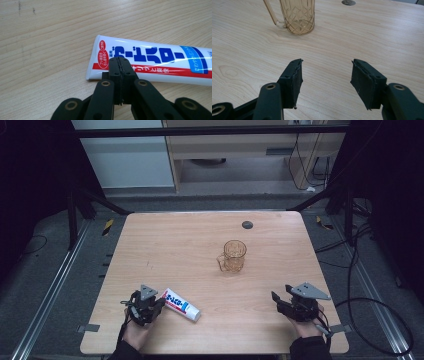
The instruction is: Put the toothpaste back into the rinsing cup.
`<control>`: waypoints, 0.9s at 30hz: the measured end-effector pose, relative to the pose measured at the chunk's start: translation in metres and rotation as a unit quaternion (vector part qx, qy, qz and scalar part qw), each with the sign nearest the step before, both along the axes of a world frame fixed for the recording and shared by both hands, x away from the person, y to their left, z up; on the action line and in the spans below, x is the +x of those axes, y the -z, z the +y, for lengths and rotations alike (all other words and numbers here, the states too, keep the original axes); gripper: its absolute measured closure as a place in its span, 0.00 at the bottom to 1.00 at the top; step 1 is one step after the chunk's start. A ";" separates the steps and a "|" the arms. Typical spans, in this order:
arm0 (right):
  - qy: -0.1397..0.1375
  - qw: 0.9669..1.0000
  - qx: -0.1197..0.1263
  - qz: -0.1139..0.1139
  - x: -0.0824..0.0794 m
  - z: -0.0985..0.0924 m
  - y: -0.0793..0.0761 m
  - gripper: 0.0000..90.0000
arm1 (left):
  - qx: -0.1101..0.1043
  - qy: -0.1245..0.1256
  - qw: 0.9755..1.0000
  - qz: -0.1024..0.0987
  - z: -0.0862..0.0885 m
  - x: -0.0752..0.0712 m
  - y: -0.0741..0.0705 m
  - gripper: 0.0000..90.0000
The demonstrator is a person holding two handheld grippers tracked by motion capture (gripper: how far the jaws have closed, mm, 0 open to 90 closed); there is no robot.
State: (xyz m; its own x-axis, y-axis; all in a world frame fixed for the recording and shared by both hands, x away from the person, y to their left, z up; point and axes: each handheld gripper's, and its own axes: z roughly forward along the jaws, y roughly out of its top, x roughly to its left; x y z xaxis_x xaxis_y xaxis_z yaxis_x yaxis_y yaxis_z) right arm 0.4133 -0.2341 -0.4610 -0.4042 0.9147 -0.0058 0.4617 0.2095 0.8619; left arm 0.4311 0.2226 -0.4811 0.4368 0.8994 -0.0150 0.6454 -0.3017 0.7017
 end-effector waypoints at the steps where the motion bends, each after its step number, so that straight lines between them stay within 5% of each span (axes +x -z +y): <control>1: 0.000 1.000 0.000 0.000 0.000 0.000 0.000 0.46 | -0.002 0.000 1.000 0.000 0.000 0.001 0.000 0.99; 27: 0.000 1.000 0.002 0.003 0.001 0.000 0.001 0.46 | -0.009 0.001 1.000 -0.004 -0.021 0.028 0.000 0.99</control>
State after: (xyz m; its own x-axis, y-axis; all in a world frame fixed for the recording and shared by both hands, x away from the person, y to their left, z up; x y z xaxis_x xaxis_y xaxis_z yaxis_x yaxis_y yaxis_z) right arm 0.4146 -0.2344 -0.4619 -0.4048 0.9144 0.0009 0.4675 0.2061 0.8596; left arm 0.4586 0.2013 -0.4812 0.4380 0.8985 -0.0279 0.6389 -0.2892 0.7129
